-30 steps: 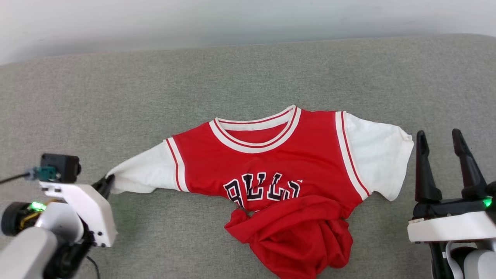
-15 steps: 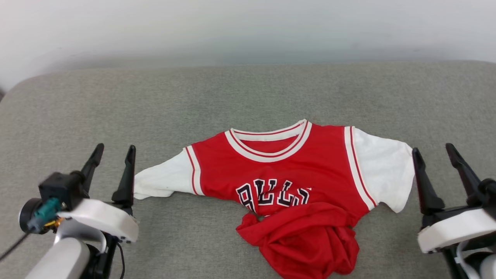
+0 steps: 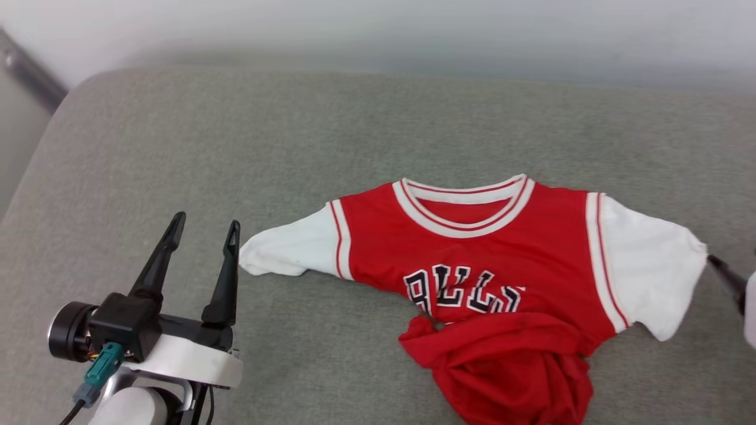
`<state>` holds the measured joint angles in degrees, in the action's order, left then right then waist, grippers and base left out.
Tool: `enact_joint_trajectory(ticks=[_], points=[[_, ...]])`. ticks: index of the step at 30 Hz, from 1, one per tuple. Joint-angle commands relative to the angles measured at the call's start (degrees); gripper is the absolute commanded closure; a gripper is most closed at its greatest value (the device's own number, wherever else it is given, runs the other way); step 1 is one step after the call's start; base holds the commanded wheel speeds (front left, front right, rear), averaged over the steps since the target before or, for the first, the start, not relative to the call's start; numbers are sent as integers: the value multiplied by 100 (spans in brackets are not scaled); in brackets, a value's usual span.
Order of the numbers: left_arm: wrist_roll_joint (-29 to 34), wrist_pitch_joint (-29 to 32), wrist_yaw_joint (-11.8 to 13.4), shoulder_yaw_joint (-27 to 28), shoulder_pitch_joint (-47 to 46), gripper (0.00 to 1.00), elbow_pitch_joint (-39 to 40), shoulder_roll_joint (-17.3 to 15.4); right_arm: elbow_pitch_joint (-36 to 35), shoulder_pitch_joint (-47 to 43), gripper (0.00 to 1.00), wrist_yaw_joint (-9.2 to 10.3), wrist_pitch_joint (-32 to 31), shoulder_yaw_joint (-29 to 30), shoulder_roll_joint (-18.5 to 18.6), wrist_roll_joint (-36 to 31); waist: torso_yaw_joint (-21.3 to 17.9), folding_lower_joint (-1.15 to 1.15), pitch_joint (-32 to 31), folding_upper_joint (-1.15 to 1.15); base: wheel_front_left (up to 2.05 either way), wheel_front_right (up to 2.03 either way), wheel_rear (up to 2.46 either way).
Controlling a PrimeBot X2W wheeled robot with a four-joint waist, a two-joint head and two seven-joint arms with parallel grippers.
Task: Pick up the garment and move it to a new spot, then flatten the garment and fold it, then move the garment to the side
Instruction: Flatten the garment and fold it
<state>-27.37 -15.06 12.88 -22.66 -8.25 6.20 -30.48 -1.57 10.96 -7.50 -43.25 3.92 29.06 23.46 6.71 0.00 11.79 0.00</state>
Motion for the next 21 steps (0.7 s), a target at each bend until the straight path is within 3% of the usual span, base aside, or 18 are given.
enact_joint_trajectory(ticks=[1, 7, 19, 20, 21], points=[[10, -14, -56, 11, -7, 0, 25, 25, 77, 145, 0, 2, -211, 20, 91, 72, 232, 0, 213, 0, 0, 0, 0], [-185, 59, -305, -13, -148, 0, 33, 50, 559, 677, 0, 2, -972, 103, 319, -6, 564, 0, 543, 0, 0, 0, 0], [-508, 735, -378, -181, -337, 0, 55, 94, 1468, 814, 0, 2, -1002, -152, 300, -29, 801, 0, 883, 0, 0, 0, 0], [-523, 780, -393, -193, -343, 0, 50, 93, 1475, 775, 100, -2, -1013, -237, 291, 29, 800, 0, 897, 0, 0, 0, 0], [-540, 796, -415, -205, -354, 0, 47, 86, 1479, 744, 100, -6, -994, -280, 310, 68, 795, 0, 904, 0, 0, 0, 0]])
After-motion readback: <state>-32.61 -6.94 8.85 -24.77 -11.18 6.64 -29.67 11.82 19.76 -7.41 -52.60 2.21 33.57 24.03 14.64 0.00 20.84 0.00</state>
